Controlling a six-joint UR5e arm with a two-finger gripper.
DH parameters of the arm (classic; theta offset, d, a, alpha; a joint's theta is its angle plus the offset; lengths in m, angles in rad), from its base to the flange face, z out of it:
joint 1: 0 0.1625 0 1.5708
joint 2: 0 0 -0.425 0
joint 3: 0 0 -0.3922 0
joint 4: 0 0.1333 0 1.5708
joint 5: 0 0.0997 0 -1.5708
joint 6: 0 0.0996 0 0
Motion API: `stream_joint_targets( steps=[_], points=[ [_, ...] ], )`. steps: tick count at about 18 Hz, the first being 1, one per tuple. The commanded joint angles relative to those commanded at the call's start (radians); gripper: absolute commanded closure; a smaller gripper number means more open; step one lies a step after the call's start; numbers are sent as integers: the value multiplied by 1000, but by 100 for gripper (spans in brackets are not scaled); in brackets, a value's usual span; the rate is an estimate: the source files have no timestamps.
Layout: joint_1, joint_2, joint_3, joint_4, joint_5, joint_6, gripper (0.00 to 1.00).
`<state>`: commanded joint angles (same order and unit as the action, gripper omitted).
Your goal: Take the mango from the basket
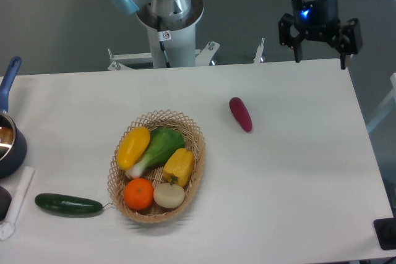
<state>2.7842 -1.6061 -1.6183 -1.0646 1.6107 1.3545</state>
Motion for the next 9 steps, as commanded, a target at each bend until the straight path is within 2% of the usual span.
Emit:
stream_joint_targets(
  steps=[4,9],
  points=[
    [0,-8,25,-12,8,11,0],
    [-5,5,-43,2,3,-3,0]
  ],
)
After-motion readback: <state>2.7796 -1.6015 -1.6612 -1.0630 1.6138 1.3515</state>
